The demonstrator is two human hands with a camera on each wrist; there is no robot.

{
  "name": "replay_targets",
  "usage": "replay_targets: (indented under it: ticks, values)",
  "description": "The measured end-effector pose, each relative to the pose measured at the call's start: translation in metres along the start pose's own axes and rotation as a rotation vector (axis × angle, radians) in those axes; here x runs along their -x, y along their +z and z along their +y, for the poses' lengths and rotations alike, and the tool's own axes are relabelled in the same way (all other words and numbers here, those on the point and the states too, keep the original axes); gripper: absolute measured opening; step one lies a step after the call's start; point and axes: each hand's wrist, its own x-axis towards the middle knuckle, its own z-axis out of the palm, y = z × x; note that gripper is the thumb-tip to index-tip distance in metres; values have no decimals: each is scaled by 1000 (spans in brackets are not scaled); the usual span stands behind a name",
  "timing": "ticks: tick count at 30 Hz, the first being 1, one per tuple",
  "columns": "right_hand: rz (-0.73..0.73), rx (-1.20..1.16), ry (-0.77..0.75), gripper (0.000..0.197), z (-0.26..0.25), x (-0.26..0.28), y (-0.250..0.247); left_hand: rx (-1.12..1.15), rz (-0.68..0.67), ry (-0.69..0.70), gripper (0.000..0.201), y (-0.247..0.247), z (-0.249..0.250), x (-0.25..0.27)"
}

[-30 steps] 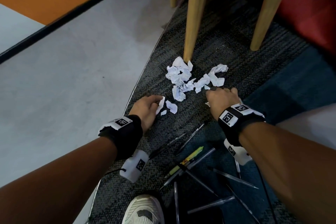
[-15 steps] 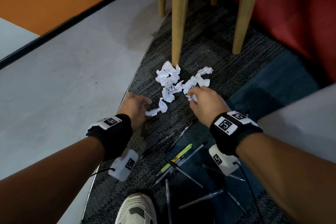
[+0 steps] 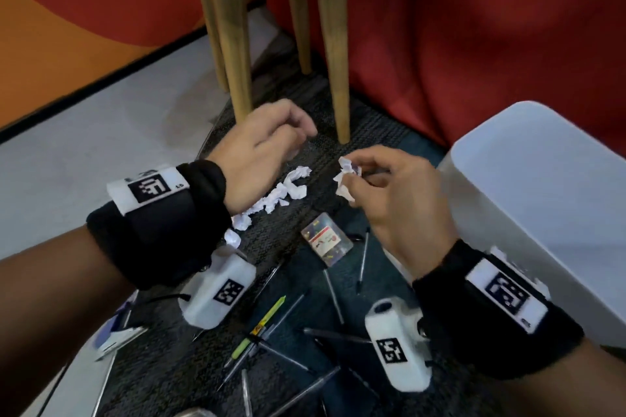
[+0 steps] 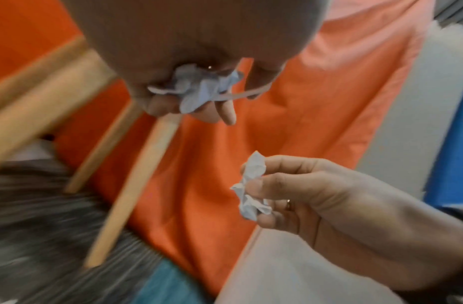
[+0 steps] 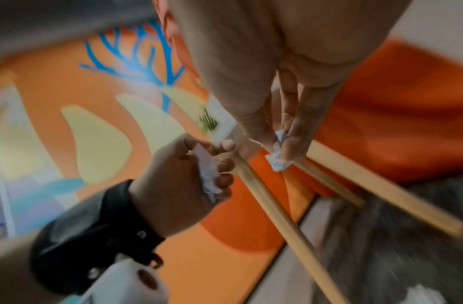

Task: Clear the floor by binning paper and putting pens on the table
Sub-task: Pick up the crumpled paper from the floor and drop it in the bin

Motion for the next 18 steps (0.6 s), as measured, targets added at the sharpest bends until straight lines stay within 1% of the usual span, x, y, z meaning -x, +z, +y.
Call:
replay_targets:
  ticks: [1,3,6,9,11,13,16,18]
  values:
    - [41,-14,4,12,-9,4,-18,51,-13,46,21,5,20,-4]
    - [122,-40,5,12,-25,12,-53,81,-43,123,23,16,54,-10]
    - [233,-33,-14,11,-37,27,-100,30,-131,239,32,36,93,-17]
    - [305,40,34,20,-29,36,-130,-66,-120,296,38,58,117,-27]
    - [291,132,108,22,-16,41,-142,-85,-150,316,44,76,127,-30]
    - [236,264,170,20,-1,45,-149,-96,-208,339,43,93,132,-31]
    - [201,436,218,25,15,50,-153,-150,-243,335,46,116,130,-30]
    - [180,499,247,27,18,53,-156,-224,-256,321,47,127,127,-27]
